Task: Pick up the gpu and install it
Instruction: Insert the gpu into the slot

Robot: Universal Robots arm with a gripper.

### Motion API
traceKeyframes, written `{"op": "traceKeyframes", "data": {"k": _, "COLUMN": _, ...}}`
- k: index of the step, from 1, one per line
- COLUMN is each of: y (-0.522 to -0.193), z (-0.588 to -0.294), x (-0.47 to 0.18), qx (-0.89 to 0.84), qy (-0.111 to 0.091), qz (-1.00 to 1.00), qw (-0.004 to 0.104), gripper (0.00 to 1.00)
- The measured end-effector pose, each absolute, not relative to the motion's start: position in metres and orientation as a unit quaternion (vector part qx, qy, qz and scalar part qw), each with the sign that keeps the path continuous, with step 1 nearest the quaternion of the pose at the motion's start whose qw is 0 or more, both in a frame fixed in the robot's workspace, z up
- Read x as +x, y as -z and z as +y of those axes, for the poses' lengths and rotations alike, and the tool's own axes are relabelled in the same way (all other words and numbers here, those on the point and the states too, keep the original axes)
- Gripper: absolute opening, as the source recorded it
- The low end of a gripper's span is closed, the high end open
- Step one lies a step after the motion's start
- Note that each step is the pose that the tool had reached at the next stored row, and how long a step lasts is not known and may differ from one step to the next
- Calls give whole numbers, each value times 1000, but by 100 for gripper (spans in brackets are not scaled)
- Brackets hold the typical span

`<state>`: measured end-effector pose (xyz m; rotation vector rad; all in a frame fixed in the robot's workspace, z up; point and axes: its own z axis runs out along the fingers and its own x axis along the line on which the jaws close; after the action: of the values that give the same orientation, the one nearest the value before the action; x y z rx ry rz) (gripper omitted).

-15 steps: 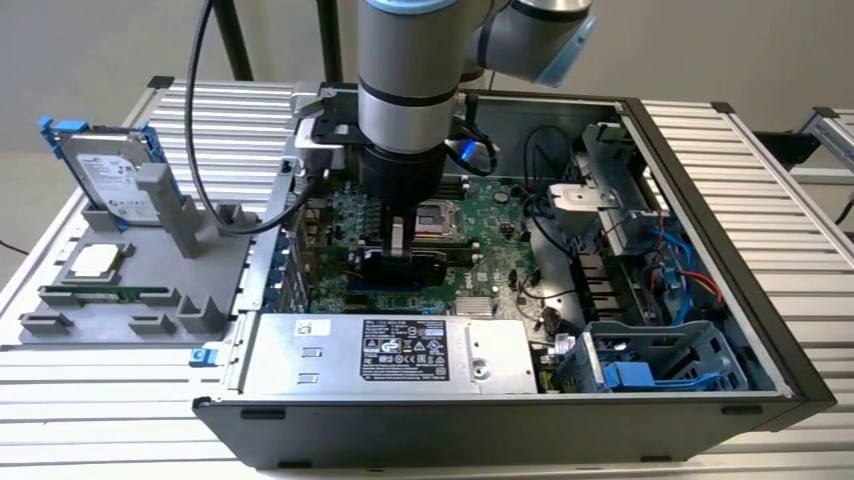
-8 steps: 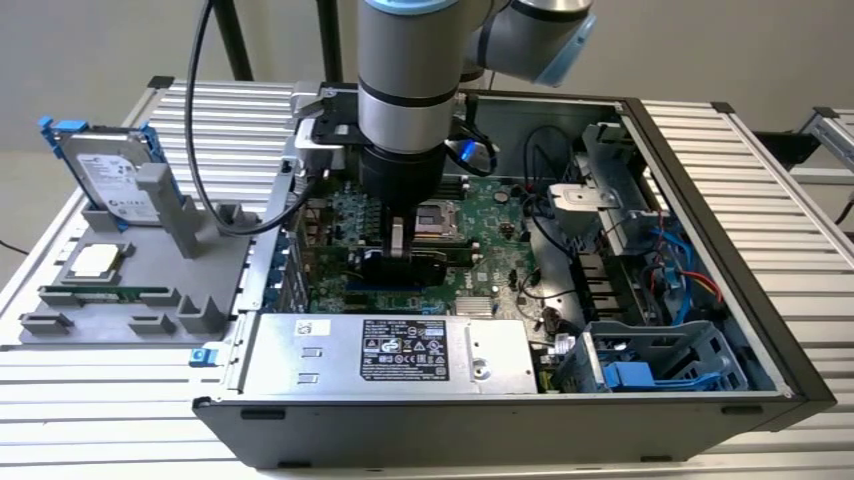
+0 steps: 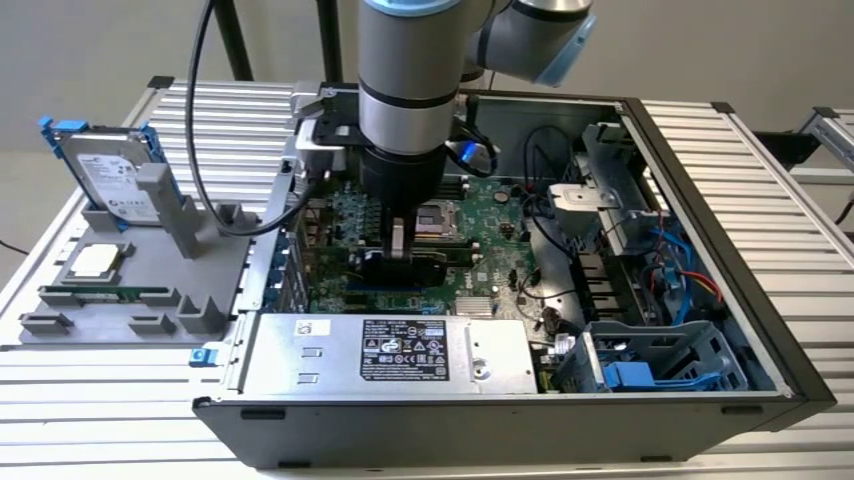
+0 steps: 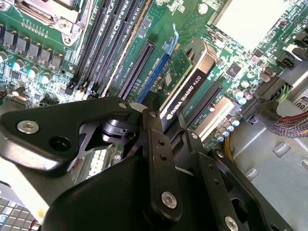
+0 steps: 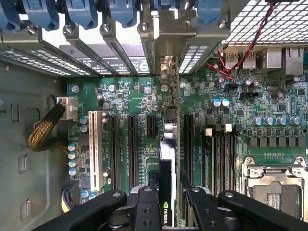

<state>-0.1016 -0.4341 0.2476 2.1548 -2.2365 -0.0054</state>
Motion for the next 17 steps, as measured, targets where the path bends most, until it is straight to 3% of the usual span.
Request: {"op": "traceKeyframes", "data": {"k": 17, "y": -244, "z": -440, "x": -101, "qx": 694, "qy": 4, "qz": -720, "qw": 15, "gripper": 0}}
